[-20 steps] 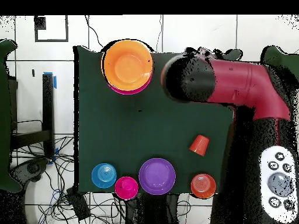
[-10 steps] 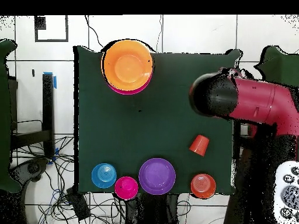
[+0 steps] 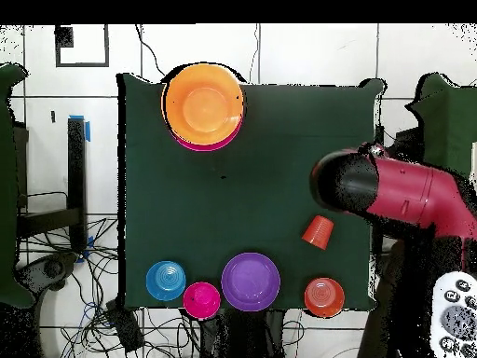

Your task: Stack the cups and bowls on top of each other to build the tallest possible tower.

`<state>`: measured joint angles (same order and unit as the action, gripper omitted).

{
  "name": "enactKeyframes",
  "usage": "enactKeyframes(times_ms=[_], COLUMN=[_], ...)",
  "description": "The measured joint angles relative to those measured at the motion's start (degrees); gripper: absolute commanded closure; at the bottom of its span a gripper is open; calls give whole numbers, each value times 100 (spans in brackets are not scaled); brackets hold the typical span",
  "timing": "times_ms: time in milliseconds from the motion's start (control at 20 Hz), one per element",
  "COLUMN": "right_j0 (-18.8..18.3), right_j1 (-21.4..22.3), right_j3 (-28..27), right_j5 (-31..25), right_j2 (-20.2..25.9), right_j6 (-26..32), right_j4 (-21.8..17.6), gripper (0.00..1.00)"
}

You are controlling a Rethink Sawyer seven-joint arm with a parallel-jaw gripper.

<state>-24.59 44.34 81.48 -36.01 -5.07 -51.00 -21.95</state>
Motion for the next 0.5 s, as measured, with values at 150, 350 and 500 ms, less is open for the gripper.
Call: enactKeyframes(times_ms=[150, 350, 500], right_j0=[2, 6, 6], right_j1=[-89, -273, -470], right_j3=[180, 375, 481], right_j5=[264, 614, 805], right_j2=[-121, -273, -347], right_j6=[-327, -763, -1072], right_j4=[1, 2, 4], gripper=[0, 0, 0])
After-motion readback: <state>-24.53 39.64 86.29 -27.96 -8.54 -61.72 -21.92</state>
